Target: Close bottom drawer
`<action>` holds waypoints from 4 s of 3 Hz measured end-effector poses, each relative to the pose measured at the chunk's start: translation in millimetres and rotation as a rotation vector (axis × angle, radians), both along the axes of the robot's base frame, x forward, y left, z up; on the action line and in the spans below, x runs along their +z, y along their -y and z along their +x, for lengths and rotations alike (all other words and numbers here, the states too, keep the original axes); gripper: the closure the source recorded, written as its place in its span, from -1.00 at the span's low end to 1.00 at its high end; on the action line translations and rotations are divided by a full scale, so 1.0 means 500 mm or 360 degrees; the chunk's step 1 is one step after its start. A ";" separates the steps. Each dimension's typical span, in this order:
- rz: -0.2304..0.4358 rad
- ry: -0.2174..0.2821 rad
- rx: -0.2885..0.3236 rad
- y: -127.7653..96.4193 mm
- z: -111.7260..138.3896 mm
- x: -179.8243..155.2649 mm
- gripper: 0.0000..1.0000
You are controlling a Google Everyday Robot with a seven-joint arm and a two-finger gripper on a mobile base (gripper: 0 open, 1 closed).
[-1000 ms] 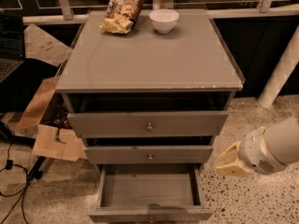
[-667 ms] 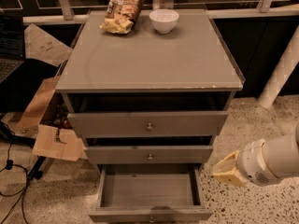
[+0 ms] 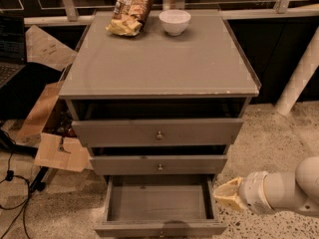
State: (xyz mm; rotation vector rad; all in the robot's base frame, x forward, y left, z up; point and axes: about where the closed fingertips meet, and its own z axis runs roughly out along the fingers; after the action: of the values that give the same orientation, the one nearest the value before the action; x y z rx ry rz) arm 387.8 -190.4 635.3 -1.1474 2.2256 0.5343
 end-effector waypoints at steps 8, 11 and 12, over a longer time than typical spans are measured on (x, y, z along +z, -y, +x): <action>0.0152 -0.0296 -0.0268 -0.046 -0.021 -0.491 1.00; 0.0217 -0.0481 -0.0411 -0.022 -0.006 -0.732 1.00; 0.0235 -0.0551 -0.0428 -0.017 0.016 -0.799 1.00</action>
Offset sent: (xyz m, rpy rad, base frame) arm -0.0027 0.0075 -0.0380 0.0513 0.0417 0.0098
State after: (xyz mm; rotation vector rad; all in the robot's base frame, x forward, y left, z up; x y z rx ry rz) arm 395.7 -181.6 235.6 -0.7058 2.5306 0.8158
